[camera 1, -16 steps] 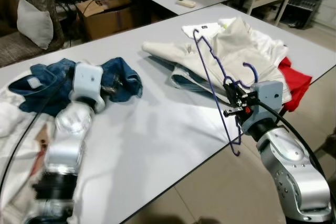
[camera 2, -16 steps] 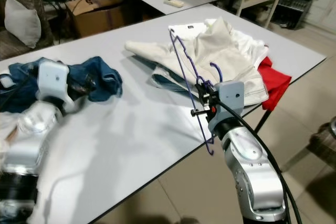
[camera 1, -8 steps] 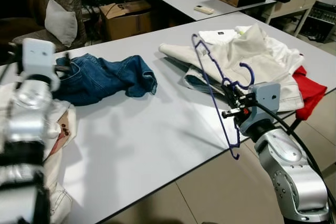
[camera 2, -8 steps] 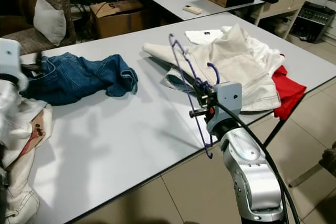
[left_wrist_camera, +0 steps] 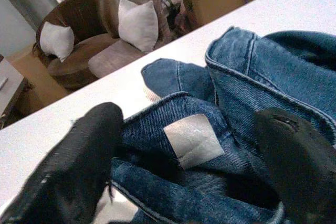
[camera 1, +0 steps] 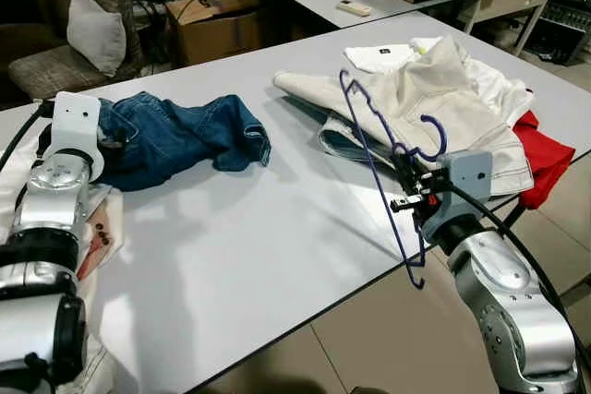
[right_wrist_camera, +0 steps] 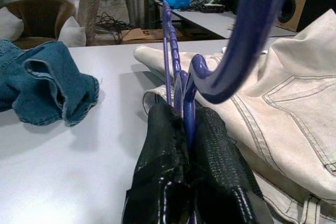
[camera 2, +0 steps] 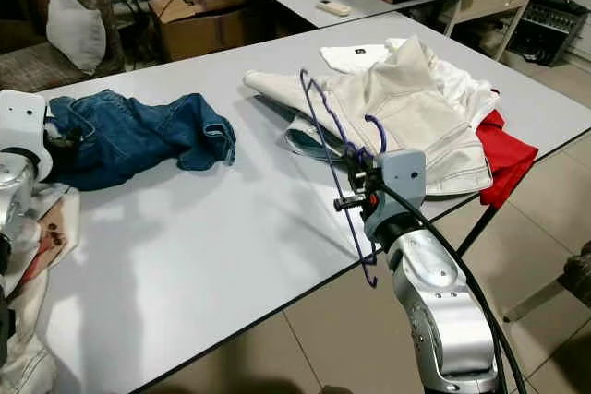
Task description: Hang hanger
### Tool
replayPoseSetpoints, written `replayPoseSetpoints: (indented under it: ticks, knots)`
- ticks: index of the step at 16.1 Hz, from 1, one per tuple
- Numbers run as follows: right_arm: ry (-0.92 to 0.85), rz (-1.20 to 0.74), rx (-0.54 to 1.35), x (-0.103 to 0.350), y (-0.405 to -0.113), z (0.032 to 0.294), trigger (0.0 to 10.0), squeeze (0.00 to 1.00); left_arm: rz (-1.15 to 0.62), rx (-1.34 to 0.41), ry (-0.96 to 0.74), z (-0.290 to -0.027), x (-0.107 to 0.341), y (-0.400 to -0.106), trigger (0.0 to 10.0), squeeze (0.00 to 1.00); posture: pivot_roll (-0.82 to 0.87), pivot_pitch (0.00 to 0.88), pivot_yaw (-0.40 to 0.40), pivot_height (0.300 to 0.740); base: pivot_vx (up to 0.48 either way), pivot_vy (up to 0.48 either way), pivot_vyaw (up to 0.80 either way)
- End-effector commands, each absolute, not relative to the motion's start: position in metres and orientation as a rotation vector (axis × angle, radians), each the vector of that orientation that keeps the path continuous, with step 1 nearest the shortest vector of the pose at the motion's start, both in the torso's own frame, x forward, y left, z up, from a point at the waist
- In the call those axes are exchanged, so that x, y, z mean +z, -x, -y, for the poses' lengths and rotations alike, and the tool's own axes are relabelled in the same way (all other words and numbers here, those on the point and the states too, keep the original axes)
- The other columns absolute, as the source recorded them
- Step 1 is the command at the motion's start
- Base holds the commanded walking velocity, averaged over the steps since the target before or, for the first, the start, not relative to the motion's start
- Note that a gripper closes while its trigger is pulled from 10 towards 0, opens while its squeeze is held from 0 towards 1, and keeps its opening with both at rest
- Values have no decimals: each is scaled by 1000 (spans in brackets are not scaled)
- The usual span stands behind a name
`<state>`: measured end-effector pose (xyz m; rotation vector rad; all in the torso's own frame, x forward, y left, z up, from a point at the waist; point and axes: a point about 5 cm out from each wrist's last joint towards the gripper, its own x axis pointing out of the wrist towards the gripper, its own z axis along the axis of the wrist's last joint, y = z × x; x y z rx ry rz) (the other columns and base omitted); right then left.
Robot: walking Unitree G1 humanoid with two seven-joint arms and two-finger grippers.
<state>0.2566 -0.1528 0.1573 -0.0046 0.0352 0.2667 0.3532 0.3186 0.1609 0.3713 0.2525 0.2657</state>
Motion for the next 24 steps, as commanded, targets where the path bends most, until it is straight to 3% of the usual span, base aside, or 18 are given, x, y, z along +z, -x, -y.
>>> replayPoseSetpoints:
  ticks: [1, 6, 15, 24]
  knots:
    - [15, -17, 262, 161, -258, 154, 10000, 0, -263, 250, -387, -323, 165, -353, 0, 0, -173, 0, 45, 740, 0, 0, 0]
    - [24, -12, 267, 162, -262, 155, 10000, 0, -342, 128, -431, -324, 161, -353, 0, 0, -163, 0, 30, 740, 0, 0, 0]
    - [38, -5, 283, 164, -267, 154, 10000, 0, -485, 62, -585, -323, 143, -348, 0, 0, -160, 0, 23, 740, 0, 0, 0]
    - [52, 2, 266, 164, -268, 157, 10000, 0, -403, 40, -573, -309, 147, -357, 0, 0, -172, 0, 29, 740, 0, 0, 0]
